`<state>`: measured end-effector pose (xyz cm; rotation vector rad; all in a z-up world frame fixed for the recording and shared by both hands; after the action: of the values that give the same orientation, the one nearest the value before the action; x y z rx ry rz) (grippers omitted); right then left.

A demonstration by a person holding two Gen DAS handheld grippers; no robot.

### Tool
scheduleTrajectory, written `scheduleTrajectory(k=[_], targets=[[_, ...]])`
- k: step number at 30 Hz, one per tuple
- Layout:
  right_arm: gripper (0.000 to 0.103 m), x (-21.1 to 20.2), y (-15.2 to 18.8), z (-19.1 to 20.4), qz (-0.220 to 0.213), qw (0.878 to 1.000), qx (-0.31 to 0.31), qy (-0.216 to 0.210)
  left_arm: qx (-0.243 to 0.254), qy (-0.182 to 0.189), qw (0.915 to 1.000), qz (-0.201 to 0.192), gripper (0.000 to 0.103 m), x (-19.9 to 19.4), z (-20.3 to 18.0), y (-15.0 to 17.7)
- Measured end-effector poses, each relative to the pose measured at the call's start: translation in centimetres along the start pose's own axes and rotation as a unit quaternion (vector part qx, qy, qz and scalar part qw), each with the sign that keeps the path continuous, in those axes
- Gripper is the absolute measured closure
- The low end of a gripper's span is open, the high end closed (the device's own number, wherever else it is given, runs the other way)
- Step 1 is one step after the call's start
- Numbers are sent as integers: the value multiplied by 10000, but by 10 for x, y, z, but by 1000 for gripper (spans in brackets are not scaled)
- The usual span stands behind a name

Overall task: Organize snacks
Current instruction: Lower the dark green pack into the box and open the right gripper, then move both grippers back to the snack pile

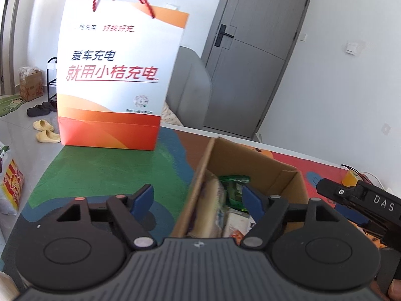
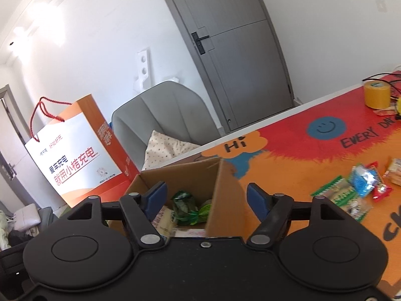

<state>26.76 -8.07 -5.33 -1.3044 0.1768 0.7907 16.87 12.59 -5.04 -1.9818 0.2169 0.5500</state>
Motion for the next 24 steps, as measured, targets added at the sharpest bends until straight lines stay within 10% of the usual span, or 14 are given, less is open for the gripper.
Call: scheduleTrajectory(k=[24], targets=[[18, -56, 0, -122, -363, 9952, 437, 801, 670, 855, 9938, 250, 17, 21, -126, 34]])
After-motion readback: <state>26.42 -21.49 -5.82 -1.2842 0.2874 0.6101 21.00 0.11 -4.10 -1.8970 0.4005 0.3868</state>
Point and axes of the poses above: each gripper's, at about its wrist camera, not at the fingertips, and x roughly the way its jaws point, z to its left, y to its underside, the point moved 5 cm from there along x, roughly the way its jaws point, and after that the axes turned 13 degrees about y, right-handed, at the moved point
